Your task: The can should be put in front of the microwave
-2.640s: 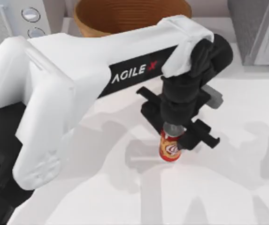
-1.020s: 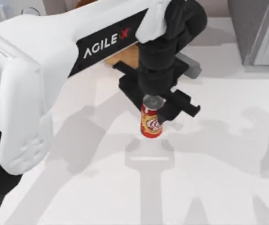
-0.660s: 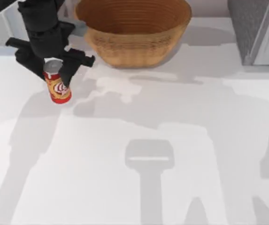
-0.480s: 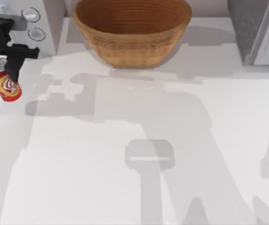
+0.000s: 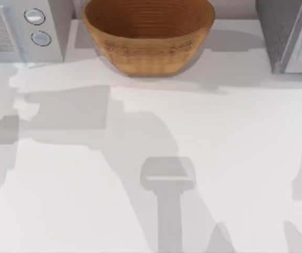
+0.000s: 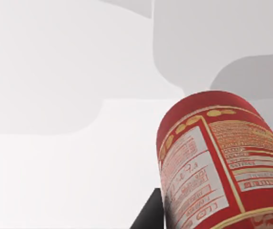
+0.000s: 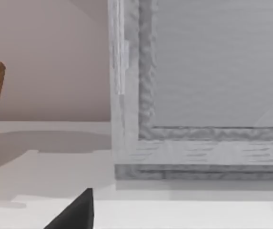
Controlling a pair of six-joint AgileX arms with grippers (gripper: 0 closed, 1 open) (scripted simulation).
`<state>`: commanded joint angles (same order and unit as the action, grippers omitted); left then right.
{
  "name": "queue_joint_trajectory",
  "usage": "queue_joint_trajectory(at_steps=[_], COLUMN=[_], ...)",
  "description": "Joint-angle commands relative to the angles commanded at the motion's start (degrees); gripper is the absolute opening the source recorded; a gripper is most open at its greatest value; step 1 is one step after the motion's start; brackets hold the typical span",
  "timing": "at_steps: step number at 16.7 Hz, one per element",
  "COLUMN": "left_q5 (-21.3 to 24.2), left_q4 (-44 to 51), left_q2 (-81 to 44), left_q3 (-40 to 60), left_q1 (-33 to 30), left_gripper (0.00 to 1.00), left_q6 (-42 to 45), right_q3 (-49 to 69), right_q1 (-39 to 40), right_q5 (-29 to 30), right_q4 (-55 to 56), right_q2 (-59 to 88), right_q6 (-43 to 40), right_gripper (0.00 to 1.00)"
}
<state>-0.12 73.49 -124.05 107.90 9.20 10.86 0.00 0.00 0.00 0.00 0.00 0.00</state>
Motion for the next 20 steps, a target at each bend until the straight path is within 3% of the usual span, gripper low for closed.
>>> queue_joint_trajectory(at_steps=[11, 20], left_q5=[0.0, 0.0], left_q4=[-1.7, -1.7], left_q2=[-0.1, -0.1], left_q3=[-1.6, -1.6], left_q1=[0.0, 0.0], left_gripper=[0.0, 0.68], left_q6=[0.0, 0.0], right_q3=[0.0, 0.0], right_q1=[0.0, 0.0], right_q5=[0.0, 0.0], right_q4=[0.0, 0.0], right_q2=[0.0, 0.0], right_q6=[0.0, 0.0], right_gripper=[1.0, 1.0])
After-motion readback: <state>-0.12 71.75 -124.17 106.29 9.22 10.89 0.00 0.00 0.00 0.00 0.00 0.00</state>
